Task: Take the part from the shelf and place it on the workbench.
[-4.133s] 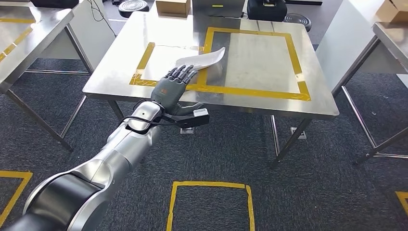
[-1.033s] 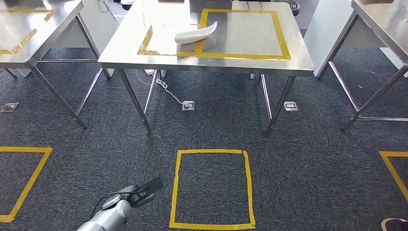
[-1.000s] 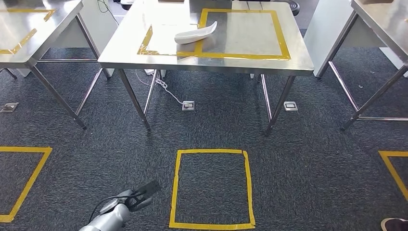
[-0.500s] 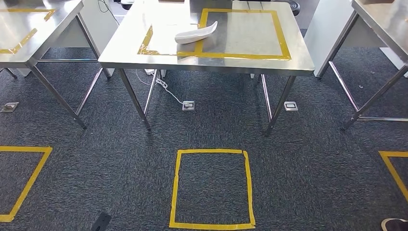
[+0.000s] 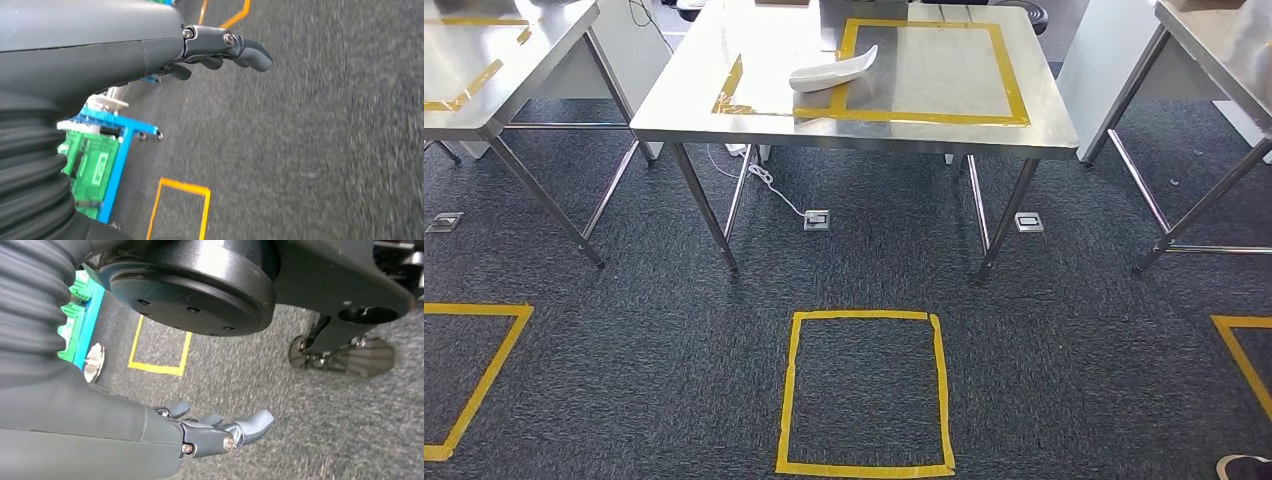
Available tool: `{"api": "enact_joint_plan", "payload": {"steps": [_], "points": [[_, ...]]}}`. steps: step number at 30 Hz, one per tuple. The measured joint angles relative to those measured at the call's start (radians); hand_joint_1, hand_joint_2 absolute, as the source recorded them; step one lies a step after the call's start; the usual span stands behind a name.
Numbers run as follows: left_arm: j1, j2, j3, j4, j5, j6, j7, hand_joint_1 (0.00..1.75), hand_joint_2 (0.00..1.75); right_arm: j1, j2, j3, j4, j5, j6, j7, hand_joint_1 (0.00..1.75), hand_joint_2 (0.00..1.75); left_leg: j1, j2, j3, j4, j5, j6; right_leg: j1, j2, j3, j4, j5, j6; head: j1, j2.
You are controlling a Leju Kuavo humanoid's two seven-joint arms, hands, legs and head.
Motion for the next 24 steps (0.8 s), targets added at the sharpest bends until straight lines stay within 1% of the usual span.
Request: {"api": "enact_joint_plan", "payload": {"steps": [8,13,14,17,18,24], "points": [[0.029,-0.007,-0.029,-0.029,0.135,-0.076,-0.065,0.0,1.75,0.036,-0.037,0.143,-0.033,-0.187,0.151,-0.008,0.0,1.75,0.0,0.0,0.0,0.0,-0.001,0.001,0.0,0.0,0.0,0.0,0.0,0.0,0.0,0.0],[0.046,-0.009,-0.064,-0.048,0.219,-0.123,-0.105,0.0,1.75,0.063,-0.06,0.238,-0.052,-0.304,0.218,-0.012,0.0,1.75,0.0,0.0,0.0,0.0,-0.001,0.001,0.0,0.0,0.0,0.0,0.0,0.0,0.0,0.0],[0.05,-0.01,-0.073,-0.051,0.236,-0.132,-0.113,0.0,1.31,0.068,-0.065,0.257,-0.056,-0.328,0.227,-0.014,0.0,1.75,0.0,0.0,0.0,0.0,-0.001,0.001,0.0,0.0,0.0,0.0,0.0,0.0,0.0,0.0],[0.061,-0.011,-0.099,-0.063,0.286,-0.16,-0.137,0.0,0.0,0.084,-0.077,0.314,-0.066,-0.396,0.244,-0.021,0.0,0.44,0.0,0.0,0.0,0.0,-0.001,0.001,0.0,0.0,0.001,0.0,0.0,0.0,0.0,0.0],[0.064,-0.011,-0.108,-0.067,0.302,-0.169,-0.145,0.0,0.0,0.09,-0.081,0.332,-0.07,-0.417,0.246,-0.022,0.0,0.0,0.0,0.0,0.0,0.0,-0.001,0.001,0.0,0.0,0.001,0.0,0.0,0.0,0.0,0.0],[0.084,-0.013,-0.162,-0.089,0.399,-0.224,-0.191,0.0,0.0,0.123,-0.106,0.443,-0.091,-0.553,0.245,-0.026,0.0,0.0,-0.001,0.0,0.0,0.0,-0.001,0.001,0.0,0.0,0.001,0.0,0.0,0.001,0.0,0.0]]}}
